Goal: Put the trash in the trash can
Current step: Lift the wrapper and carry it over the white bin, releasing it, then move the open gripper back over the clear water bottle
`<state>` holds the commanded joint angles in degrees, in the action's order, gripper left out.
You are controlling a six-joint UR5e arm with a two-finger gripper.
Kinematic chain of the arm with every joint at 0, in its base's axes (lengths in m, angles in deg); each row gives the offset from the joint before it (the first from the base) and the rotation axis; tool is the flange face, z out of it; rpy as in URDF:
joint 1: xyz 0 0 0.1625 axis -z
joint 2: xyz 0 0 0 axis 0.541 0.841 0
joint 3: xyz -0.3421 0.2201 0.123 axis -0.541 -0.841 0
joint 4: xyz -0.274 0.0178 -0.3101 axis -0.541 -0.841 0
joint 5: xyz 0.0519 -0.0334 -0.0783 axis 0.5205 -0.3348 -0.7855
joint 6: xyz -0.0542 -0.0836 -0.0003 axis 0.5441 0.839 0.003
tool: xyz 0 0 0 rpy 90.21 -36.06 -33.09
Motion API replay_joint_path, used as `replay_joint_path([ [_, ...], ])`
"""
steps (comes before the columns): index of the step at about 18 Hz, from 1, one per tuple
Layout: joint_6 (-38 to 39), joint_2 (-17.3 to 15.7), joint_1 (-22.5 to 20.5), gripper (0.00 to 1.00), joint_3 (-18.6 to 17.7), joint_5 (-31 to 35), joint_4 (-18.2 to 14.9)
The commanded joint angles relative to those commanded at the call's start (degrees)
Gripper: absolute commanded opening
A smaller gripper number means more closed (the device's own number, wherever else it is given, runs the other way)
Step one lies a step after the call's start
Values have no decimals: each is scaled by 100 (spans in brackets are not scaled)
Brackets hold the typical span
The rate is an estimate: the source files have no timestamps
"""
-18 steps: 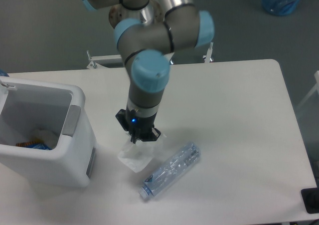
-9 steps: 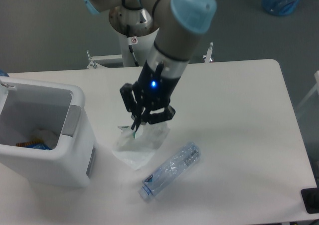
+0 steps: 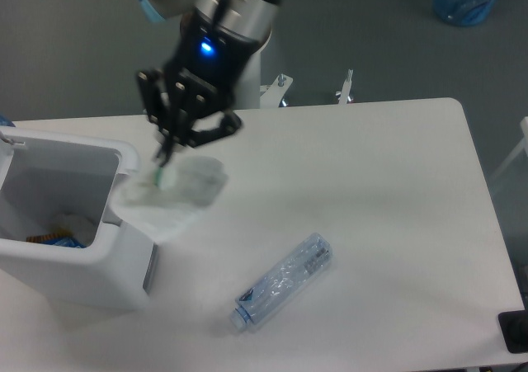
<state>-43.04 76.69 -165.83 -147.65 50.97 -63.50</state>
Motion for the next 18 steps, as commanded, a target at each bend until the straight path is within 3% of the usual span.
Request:
replay_joint_path([
  [2, 17, 9, 132, 1, 0, 0, 9],
  [4, 9, 18, 256, 14, -44, -9, 44],
  [7, 17, 44, 414, 82, -88, -18, 167],
  [8, 44, 44, 423, 100, -106, -18, 167],
  [14, 378, 96, 423, 100, -106, -9, 202],
  [16, 378, 306, 362, 100, -71, 0, 394],
  [18, 378, 578, 12, 100, -53, 18, 658],
])
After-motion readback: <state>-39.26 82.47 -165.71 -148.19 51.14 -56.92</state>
